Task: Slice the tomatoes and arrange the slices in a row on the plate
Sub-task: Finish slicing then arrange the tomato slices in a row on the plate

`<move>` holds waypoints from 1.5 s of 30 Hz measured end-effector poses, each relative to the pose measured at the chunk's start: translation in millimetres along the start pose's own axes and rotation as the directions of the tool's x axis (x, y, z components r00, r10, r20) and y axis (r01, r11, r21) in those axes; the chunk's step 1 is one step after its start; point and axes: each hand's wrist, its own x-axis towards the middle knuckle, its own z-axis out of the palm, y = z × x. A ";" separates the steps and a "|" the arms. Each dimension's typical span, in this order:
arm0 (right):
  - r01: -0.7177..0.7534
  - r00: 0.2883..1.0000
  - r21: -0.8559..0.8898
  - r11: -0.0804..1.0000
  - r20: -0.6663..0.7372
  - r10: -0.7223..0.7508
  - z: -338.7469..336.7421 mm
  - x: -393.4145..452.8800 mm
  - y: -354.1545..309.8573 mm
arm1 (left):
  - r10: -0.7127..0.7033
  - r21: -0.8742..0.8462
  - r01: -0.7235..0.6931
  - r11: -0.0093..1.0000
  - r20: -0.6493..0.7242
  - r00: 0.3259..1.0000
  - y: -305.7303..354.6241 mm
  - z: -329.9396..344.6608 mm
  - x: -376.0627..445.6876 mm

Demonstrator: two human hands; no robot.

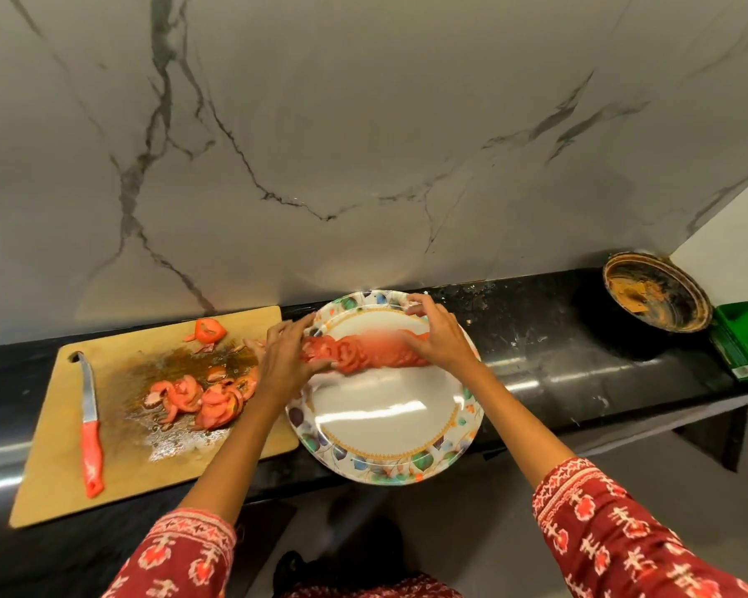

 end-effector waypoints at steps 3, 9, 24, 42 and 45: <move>0.024 0.991 0.022 0.999 -0.133 -0.021 15.5 2.1 -12.6 | -0.010 0.044 0.014 0.999 -0.103 0.995 -14.0 -12.0 -16.3; 0.164 0.982 -0.013 0.986 -0.096 -0.165 39.6 1.3 -37.3 | -0.038 0.083 0.056 0.995 -0.206 0.978 -30.8 -33.2 -35.0; 0.260 0.954 -0.026 0.965 -0.148 -0.261 109.6 1.3 -127.7 | -0.082 0.045 0.105 0.993 -0.358 0.930 -111.5 -104.2 -68.7; 0.139 0.940 -0.426 0.894 0.341 0.016 85.6 23.0 -108.2 | 0.087 0.062 -0.076 0.995 -0.203 0.975 -97.1 -91.2 -48.0; 0.176 0.930 -0.401 0.899 0.368 -0.018 82.1 22.5 -106.1 | 0.174 0.013 -0.173 0.985 -0.094 0.980 -64.4 -73.4 -34.8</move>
